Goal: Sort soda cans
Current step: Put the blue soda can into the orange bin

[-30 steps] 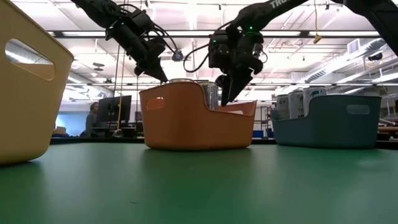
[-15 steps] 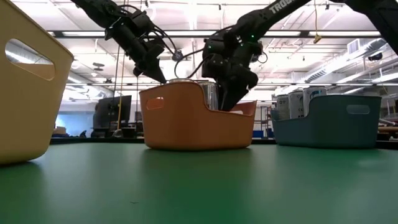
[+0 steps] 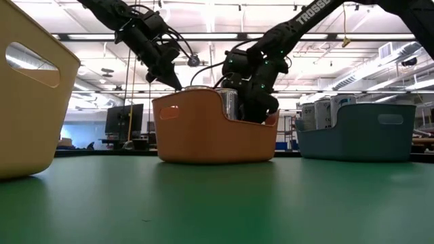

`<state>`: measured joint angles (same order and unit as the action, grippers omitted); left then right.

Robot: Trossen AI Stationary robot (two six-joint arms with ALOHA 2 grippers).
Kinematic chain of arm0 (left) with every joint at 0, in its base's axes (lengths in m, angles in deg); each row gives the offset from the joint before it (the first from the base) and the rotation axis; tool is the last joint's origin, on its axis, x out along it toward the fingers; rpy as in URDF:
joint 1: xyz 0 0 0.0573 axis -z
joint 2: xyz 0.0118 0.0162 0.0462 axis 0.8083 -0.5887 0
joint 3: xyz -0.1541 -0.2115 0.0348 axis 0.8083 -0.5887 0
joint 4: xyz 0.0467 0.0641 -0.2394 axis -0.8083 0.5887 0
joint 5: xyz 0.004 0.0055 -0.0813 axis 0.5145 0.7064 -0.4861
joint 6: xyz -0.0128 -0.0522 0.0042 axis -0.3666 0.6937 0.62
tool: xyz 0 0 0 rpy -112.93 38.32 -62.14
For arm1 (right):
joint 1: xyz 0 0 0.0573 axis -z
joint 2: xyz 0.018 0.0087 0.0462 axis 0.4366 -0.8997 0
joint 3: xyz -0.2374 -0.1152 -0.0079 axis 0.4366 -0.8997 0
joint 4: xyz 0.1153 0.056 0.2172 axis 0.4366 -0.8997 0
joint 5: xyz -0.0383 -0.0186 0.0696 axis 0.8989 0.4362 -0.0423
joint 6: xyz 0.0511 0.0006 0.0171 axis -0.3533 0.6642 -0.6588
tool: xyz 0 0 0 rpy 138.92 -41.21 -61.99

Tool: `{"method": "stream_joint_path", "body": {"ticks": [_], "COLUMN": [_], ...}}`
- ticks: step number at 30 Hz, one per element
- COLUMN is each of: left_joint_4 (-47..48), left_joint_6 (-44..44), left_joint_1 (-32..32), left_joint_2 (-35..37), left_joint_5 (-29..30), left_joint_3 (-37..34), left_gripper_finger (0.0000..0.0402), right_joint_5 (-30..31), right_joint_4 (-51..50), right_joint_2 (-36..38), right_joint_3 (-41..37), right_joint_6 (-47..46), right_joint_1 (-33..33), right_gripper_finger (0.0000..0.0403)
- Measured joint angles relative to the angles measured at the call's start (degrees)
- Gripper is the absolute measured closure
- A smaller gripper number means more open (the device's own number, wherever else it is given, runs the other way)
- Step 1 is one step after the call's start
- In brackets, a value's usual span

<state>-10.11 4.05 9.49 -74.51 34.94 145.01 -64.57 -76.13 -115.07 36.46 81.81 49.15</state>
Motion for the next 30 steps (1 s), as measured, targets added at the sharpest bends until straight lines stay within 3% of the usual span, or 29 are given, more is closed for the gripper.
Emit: {"method": "stream_joint_path", "body": {"ticks": [14,26,30], "left_joint_4": [0.02,0.00,-0.01], "left_joint_6": [0.09,0.07,0.03], "left_joint_1": [0.00,0.00,0.00], "left_joint_2": [0.00,0.00,0.00], "left_joint_5": [0.00,-0.11,-0.15], "left_joint_3": [0.00,0.00,0.00], "left_gripper_finger": [0.0401,0.0401,0.0400], "right_joint_5": [0.88,0.91,0.60], "right_joint_4": [0.41,1.82,3.19], "right_joint_2": [0.00,-3.16,-3.28], "right_joint_3": [-0.07,0.13,0.13], "right_joint_6": [-4.90,-6.92,-6.88], "right_joint_1": [0.11,0.17,0.17], "right_gripper_finger": [0.0149,0.0153,0.0176]}}
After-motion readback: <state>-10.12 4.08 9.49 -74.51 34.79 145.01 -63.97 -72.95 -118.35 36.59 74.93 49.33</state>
